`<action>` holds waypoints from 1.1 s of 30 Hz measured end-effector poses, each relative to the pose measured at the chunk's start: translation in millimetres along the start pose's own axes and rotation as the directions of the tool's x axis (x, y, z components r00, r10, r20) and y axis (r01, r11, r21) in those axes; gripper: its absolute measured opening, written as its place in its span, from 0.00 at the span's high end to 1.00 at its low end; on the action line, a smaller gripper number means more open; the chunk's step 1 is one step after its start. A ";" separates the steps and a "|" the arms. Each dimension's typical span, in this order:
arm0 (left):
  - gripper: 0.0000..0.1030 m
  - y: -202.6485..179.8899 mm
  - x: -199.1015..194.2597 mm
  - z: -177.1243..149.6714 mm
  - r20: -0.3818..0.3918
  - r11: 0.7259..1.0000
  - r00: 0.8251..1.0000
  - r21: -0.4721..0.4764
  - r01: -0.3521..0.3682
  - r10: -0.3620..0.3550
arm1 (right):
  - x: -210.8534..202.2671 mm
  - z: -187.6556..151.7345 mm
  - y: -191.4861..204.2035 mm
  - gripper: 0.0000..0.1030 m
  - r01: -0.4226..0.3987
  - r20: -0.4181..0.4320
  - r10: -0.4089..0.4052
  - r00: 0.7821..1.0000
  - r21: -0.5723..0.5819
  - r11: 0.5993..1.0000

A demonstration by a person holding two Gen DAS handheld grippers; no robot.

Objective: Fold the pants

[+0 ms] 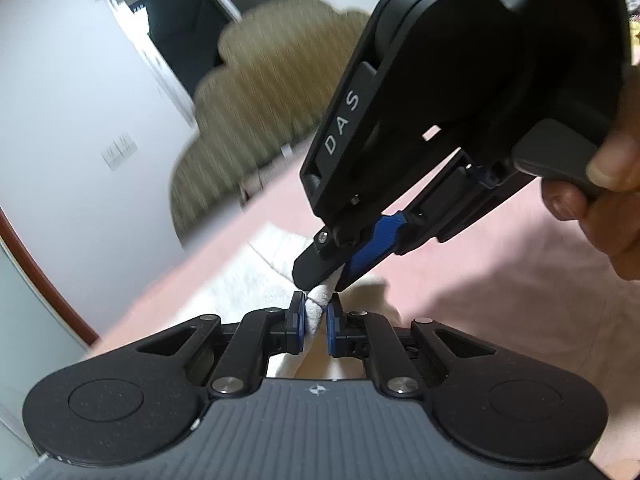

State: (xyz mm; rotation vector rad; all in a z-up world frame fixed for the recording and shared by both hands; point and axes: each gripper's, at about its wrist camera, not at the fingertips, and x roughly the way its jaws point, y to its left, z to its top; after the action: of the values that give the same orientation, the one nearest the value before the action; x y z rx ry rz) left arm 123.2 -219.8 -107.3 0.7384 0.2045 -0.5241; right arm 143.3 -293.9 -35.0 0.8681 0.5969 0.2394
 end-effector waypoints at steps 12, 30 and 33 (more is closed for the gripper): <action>0.19 30.7 -60.4 -24.7 -0.022 0.966 0.996 -0.244 -0.089 0.086 | -34.7 -25.3 29.6 0.83 0.077 0.111 -0.057 0.992 -0.191 0.979; 0.15 115.7 -117.9 -93.5 -0.292 0.673 0.956 -0.709 -0.213 -0.005 | -29.2 -88.9 80.9 0.21 0.253 0.035 -0.262 0.964 -0.407 0.878; 0.11 112.6 -114.3 -97.3 -0.334 0.692 0.942 -0.671 -0.267 0.040 | -31.7 -106.8 104.0 0.11 0.340 0.055 -0.370 0.927 -0.540 0.770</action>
State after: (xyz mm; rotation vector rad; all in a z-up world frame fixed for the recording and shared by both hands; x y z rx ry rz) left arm 84.9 -39.7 -71.2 0.0536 0.5863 -0.1283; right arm 59.4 -173.0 4.8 0.1849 0.6874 0.0744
